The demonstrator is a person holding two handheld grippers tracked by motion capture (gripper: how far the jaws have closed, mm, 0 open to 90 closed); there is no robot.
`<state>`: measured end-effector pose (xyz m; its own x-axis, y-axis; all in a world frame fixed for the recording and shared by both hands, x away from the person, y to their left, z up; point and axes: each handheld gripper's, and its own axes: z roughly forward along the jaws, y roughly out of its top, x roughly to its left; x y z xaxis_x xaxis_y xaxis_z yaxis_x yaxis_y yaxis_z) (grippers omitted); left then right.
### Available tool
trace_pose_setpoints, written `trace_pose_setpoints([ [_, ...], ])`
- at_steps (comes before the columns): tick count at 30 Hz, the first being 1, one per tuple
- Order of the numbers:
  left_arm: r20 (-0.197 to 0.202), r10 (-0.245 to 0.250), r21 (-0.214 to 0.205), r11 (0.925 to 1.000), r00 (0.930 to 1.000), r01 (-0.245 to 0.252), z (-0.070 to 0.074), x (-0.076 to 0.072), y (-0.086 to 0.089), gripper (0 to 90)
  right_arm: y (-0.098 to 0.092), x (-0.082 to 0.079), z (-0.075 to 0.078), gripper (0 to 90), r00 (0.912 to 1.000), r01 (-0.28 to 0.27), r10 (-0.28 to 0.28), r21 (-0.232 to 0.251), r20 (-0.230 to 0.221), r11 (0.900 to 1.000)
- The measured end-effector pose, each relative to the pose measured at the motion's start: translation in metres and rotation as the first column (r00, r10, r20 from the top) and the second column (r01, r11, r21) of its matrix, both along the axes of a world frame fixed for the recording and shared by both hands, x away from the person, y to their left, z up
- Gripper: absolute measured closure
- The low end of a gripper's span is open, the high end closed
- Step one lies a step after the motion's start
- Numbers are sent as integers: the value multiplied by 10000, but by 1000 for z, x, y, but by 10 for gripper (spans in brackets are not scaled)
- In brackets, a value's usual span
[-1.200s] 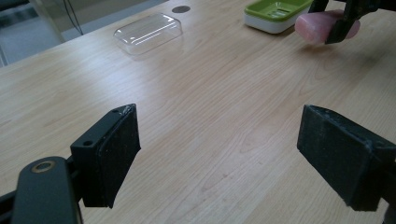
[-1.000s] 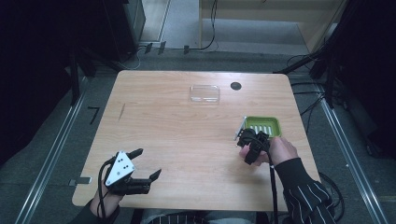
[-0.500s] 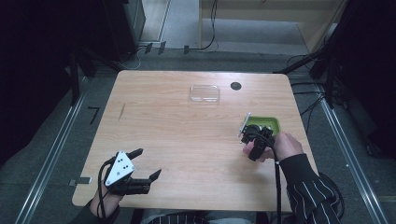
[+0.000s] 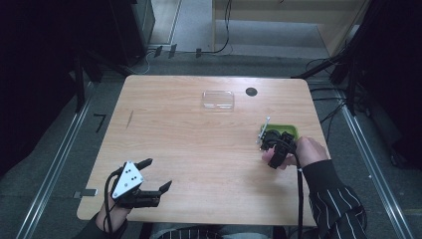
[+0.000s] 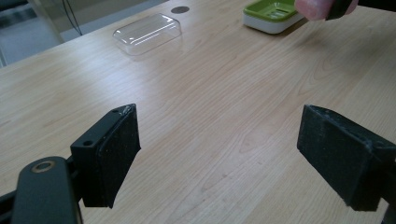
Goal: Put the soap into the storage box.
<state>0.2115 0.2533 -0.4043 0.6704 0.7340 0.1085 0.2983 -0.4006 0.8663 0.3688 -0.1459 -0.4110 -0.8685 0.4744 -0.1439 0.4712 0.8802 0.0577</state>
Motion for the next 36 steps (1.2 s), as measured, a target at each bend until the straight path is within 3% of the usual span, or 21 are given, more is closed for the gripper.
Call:
trace_pose_setpoints([
  [36,-43,11,74,10000,10000,-11,0,1,-1,140,-10,22,21,381,9964,-818,821,-121,222,9966],
])
